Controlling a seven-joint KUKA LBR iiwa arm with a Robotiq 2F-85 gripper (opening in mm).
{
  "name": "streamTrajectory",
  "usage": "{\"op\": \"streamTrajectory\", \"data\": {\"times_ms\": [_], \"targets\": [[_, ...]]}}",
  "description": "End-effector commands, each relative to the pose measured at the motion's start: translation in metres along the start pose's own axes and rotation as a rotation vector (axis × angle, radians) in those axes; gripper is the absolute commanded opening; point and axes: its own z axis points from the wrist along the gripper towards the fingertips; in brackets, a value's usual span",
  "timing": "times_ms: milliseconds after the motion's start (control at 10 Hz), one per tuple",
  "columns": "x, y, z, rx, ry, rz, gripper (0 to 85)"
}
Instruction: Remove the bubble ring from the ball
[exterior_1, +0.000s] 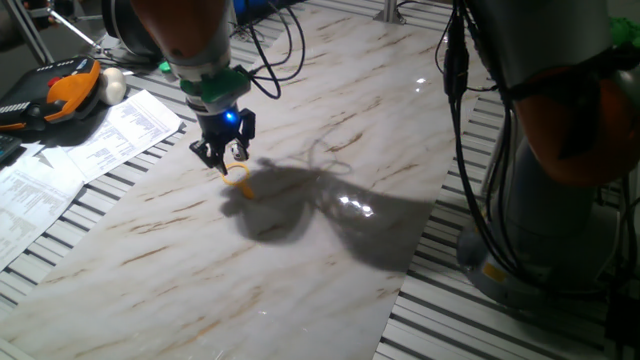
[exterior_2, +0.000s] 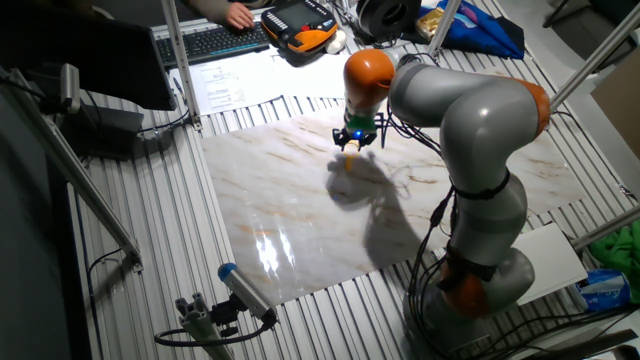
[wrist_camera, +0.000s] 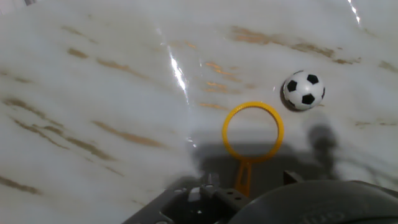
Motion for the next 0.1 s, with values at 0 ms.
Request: {"op": "streamTrajectory", "data": {"times_ms": [0], "targets": [[-0.0025,-0.001,0.0018,-0.002,-0.001,-0.007,51.0]]}}
